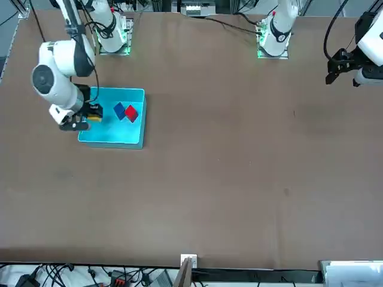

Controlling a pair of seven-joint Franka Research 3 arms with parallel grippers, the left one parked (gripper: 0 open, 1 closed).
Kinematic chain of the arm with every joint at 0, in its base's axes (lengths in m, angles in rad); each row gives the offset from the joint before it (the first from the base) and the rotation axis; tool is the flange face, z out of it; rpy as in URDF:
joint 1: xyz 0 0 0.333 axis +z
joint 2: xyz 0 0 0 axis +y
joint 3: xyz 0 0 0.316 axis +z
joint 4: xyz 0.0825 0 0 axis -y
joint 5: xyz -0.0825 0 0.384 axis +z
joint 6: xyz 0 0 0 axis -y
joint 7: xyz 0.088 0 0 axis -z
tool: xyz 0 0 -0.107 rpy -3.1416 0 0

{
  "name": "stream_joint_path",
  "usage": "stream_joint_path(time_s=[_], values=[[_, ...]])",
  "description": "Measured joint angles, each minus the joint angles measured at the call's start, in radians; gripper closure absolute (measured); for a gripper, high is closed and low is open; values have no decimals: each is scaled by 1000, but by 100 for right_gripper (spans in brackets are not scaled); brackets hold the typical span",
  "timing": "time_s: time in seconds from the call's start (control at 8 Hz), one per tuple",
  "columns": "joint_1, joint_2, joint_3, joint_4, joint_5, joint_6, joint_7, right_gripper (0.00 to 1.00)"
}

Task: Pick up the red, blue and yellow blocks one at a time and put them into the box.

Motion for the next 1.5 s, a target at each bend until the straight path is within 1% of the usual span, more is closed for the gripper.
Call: stream_joint_path(time_s=[0.12,0.25,0.38,0.62,0.75,0.88,1.0,1.12,1.25,1.5], values=[[0,-1,0,8,0,7,-1,0],[0,-11,0,40,0,-4,-2,0],[0,-27,0,109,-1,-77,-3,0],[4,-57,0,339,-1,-334,-4,0],[10,-68,0,452,0,-438,-4,0],[13,-77,0,541,1,-516,-4,0],[14,-82,0,608,5,-585,-4,0],[14,-88,-1,655,8,-639,-4,0],[14,-101,-5,681,8,-675,-4,0],[14,-152,-9,688,8,-726,-19,0]])
